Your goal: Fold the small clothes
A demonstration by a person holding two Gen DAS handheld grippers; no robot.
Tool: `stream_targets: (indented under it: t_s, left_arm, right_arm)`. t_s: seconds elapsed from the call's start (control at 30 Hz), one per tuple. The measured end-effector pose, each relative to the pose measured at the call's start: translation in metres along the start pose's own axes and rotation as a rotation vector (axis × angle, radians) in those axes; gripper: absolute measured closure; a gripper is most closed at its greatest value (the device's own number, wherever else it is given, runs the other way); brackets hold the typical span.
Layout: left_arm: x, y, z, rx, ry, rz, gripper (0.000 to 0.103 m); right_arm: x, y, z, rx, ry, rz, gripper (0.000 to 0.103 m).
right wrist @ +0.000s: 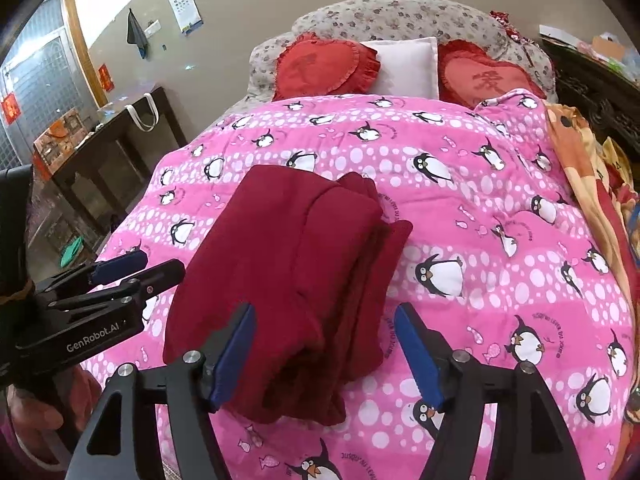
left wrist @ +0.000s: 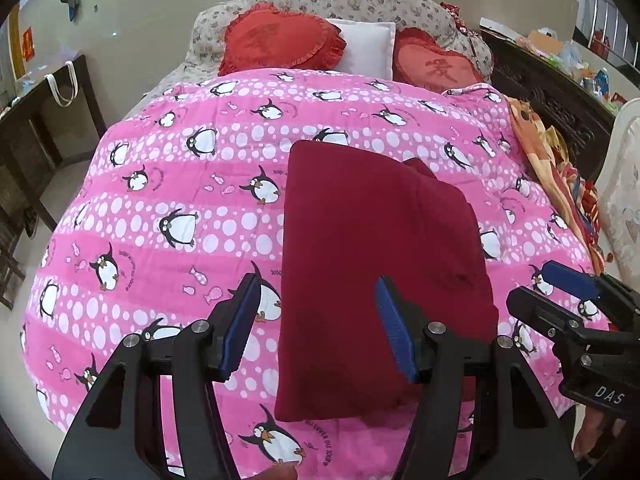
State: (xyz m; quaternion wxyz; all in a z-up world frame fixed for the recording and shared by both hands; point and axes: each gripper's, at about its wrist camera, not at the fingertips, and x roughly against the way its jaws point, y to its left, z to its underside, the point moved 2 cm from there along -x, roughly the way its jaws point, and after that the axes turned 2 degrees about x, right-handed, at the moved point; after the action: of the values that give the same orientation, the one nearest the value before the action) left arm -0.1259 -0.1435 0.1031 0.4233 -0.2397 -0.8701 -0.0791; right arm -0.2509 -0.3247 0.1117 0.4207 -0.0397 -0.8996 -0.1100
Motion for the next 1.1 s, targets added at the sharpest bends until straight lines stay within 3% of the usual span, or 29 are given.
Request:
stream_targets:
  t_s: [1.1]
  left_arm:
    - [-0.003,0.003,0.003,-0.002,0.004,-0.013,0.043]
  right_arm:
    - [-0.012,0.003,0.001,-0.022,0.031,0.003,0.03]
